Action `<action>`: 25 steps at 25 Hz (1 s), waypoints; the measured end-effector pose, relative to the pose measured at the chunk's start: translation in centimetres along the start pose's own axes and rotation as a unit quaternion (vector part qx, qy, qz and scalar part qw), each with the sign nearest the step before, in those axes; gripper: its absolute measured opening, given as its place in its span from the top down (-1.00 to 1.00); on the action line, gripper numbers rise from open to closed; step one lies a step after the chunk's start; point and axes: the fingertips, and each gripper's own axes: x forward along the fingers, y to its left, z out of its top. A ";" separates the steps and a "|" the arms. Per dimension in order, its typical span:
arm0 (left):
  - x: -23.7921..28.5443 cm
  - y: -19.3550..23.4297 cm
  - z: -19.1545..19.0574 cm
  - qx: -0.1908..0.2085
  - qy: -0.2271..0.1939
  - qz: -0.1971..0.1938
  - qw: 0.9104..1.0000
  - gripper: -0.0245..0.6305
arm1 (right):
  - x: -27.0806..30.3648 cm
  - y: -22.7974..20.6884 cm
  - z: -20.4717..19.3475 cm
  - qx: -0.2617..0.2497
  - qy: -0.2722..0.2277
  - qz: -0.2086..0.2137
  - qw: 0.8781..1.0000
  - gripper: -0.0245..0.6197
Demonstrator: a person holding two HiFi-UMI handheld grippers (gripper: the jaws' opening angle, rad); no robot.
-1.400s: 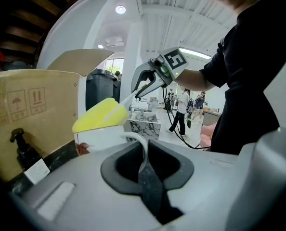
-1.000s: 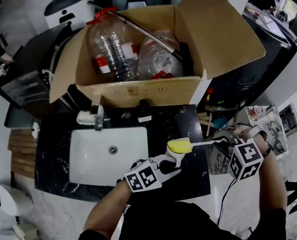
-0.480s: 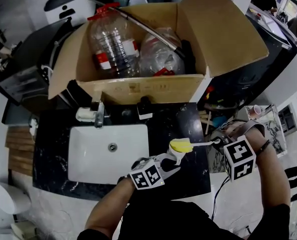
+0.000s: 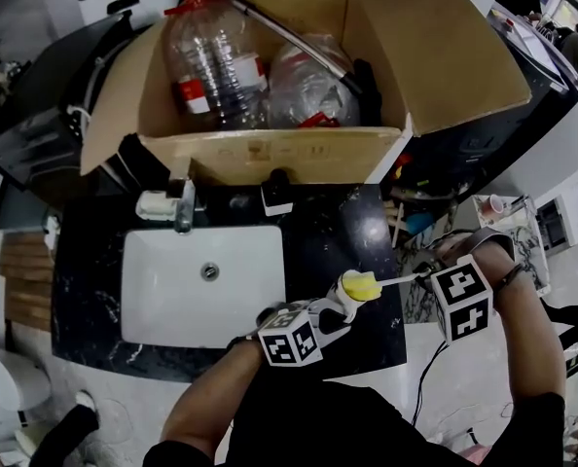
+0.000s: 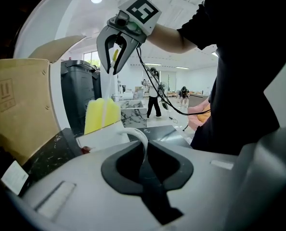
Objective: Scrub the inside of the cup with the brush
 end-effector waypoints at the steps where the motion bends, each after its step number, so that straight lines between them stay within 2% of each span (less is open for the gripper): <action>1: 0.0 -0.2 -0.1 -0.001 0.000 -0.004 1.000 0.77 | 0.2 -0.3 0.4 -0.003 -0.002 -0.005 1.000 0.80; 5: -0.2 -0.4 -0.3 -0.015 -0.007 -0.014 1.000 0.76 | 1.1 -1.4 1.2 -0.007 0.010 -0.022 1.000 0.82; 12: -0.3 -1.2 -1.4 -0.031 0.000 -0.028 0.999 0.70 | 1.5 0.6 2.9 -0.020 0.007 0.034 0.999 0.80; 19: -1.3 -0.1 -2.1 -0.105 -0.039 -0.027 0.993 0.66 | 2.1 -0.1 4.7 -0.048 0.023 0.028 0.998 0.80; 22: -1.7 0.0 -2.8 -0.122 -0.032 -0.020 0.992 0.62 | 2.4 -1.1 5.7 -0.037 0.005 0.008 0.999 0.81; 25: -2.1 0.7 -3.8 -0.134 -0.016 0.006 0.991 0.61 | 1.7 -1.9 7.2 -0.007 -0.044 -0.007 0.999 0.81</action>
